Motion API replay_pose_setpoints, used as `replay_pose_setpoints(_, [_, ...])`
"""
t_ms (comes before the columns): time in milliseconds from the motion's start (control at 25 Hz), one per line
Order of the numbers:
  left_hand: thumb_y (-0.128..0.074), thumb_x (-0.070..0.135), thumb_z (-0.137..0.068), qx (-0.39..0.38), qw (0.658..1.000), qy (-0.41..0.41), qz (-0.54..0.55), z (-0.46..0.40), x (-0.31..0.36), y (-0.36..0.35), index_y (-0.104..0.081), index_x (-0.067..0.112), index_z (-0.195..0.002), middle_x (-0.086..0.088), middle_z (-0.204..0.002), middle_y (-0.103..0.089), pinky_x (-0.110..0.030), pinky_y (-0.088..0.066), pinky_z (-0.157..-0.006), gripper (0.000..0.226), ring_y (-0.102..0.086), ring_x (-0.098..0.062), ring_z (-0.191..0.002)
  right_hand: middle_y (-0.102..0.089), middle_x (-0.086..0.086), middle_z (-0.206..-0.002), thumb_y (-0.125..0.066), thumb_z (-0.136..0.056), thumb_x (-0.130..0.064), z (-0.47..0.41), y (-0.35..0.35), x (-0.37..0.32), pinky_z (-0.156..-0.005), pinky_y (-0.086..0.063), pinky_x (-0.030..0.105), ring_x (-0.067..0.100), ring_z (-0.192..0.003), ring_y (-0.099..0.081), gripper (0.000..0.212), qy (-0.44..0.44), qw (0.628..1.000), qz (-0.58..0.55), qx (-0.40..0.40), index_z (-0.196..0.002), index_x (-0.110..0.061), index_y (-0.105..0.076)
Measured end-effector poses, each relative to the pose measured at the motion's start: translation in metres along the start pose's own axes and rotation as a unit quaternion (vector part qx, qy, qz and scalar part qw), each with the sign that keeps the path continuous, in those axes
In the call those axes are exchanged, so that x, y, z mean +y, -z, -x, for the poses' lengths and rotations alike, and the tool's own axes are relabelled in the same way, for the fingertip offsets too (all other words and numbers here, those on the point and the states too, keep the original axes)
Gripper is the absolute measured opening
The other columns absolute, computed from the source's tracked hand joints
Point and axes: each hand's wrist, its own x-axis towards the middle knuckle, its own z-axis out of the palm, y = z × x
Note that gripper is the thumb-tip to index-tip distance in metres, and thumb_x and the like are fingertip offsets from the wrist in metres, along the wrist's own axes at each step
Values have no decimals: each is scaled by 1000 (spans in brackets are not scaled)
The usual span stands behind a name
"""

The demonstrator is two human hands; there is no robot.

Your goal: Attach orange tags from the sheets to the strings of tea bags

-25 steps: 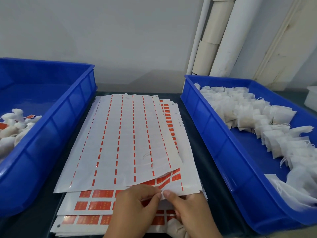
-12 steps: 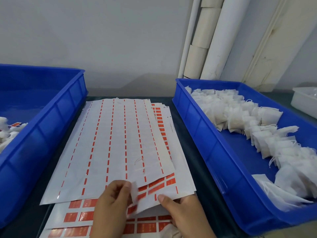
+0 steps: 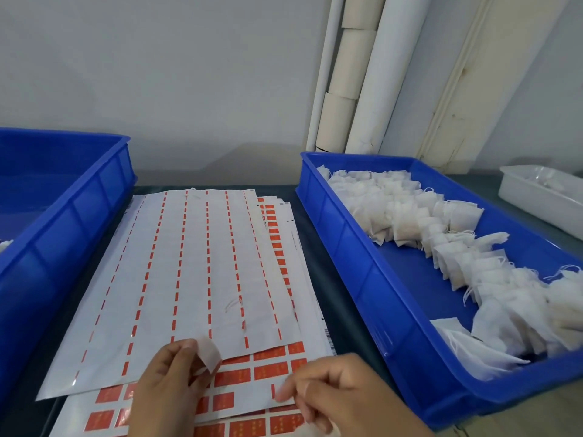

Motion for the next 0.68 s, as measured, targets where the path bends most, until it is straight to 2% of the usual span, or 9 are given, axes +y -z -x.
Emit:
replay_pose_setpoints(120, [-52,13,-92,13,999,13,-45,0,1,-8,-53,14,-92,-7,-97,-58,-42,-47,-88,1,-56,-21,-87,-62,-15,-70,-47,-93,-12,-6,-1,-19,-75,-48,16,-3,-66,-55,36,112,993,45,16,-92,-37,-73])
replay_pose_setpoints(200, [-53,12,-92,46,997,-6,-65,-5,1,-11,-54,12,-90,-3,-97,-61,-25,-52,-73,3,-56,-14,-83,-65,-14,-77,-45,-95,-9,-18,-8,-27,-77,-48,16,4,-75,-60,41,167,984,58,36,-109,-41,-66])
replay_pose_setpoints(280, [-50,18,-94,45,993,-51,-102,-6,6,-17,-60,15,-89,-4,-88,-66,-18,-48,-54,12,-61,-16,-77,-70,-16,-86,-48,-96,-15,-32,-14,-32,-81,-48,15,15,-91,-64,49,191,978,74,33,-124,-55,-47])
replay_pose_setpoints(360, [-49,24,-94,43,987,-82,-131,-7,18,-23,-63,23,-86,1,-75,-68,-15,-46,-48,16,-64,-15,-71,-70,-23,-94,-51,-95,-23,-49,-19,-34,-92,-37,9,0,-106,-57,56,187,975,114,40,-129,-63,-29])
replay_pose_setpoints(440, [-49,30,-93,40,990,-90,-97,-10,27,-27,-64,27,-82,8,-70,-69,-20,-49,-50,19,-66,-14,-66,-68,-30,-96,-56,-93,-26,-61,-21,-37,-102,-24,9,-17,-111,-48,53,178,971,142,67,-132,-56,-36])
replay_pose_setpoints(480, [-49,32,-93,37,991,-98,-88,-12,29,-28,-65,28,-81,11,-70,-69,-21,-49,-52,20,-66,-13,-65,-68,-31,-95,-59,-91,-24,-67,-21,-38,-99,-25,3,-19,-108,-49,47,173,973,137,74,-129,-49,-46])
replay_pose_setpoints(560, [-50,30,-92,28,991,-103,-77,-15,34,-30,-65,28,-80,12,-71,-70,-21,-50,-57,20,-68,-12,-68,-68,-31,-85,-65,-87,-19,-76,-21,-40,-76,-34,-8,-19,-93,-58,32,174,974,120,77,-112,-39,-63])
replay_pose_setpoints(600, [-51,28,-92,26,993,-99,-66,-16,36,-31,-66,27,-79,11,-72,-70,-22,-51,-59,20,-69,-13,-69,-68,-30,-81,-67,-85,-18,-80,-20,-41,-70,-37,-7,-16,-87,-61,25,174,974,120,78,-101,-37,-68])
replay_pose_setpoints(680, [-53,26,-92,23,995,-86,-39,-18,38,-32,-67,27,-74,9,-72,-70,-22,-51,-59,23,-70,-15,-70,-69,-26,-77,-70,-84,-19,-87,-18,-43,-69,-44,-1,-9,-81,-65,15,178,970,137,91,-85,-34,-72])
